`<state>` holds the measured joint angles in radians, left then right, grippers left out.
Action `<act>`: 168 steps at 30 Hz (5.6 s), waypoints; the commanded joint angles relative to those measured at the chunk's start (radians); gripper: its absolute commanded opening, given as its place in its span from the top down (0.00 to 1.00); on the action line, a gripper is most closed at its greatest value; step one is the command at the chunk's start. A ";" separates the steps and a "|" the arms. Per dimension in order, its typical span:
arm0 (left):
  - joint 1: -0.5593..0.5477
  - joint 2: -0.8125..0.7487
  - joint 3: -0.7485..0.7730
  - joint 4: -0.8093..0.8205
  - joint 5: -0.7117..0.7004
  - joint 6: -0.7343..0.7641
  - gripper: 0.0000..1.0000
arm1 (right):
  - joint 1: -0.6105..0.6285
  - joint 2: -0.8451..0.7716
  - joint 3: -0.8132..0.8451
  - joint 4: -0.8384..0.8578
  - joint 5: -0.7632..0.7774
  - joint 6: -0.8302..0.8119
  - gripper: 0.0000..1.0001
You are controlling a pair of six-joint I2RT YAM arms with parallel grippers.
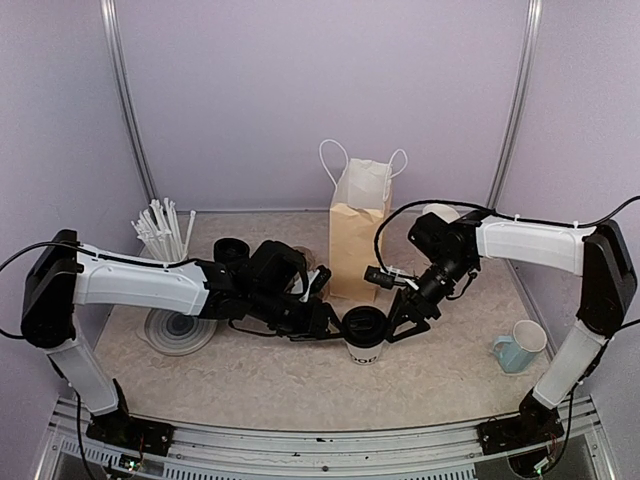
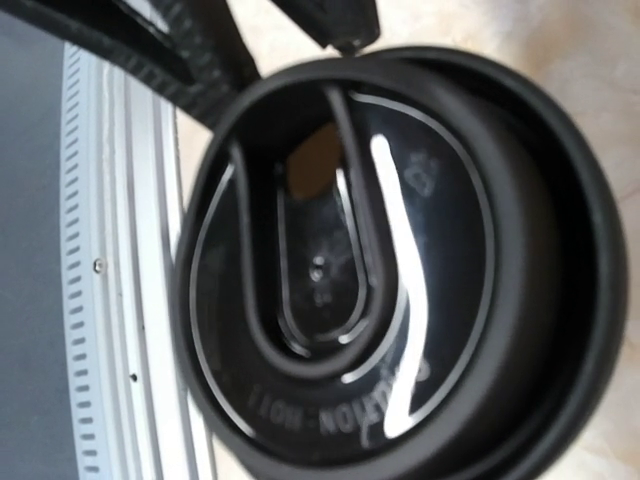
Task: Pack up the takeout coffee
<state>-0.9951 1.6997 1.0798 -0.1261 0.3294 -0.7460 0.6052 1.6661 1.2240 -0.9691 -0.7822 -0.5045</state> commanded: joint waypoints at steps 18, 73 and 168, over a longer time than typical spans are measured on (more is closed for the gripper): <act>0.015 0.070 0.037 0.040 0.053 0.016 0.54 | -0.075 0.011 -0.064 0.013 -0.006 0.018 0.42; -0.042 0.159 0.212 -0.277 -0.205 0.051 0.60 | -0.130 0.090 0.001 0.059 -0.021 0.100 0.62; 0.006 -0.185 0.050 0.138 -0.473 0.264 0.12 | -0.741 -0.138 0.011 0.128 0.369 -0.234 0.31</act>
<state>-0.9970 1.5124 1.1374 -0.0074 -0.1604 -0.4751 -0.0803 1.4895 1.1931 -0.8772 -0.4034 -0.7410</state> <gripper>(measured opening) 0.884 0.710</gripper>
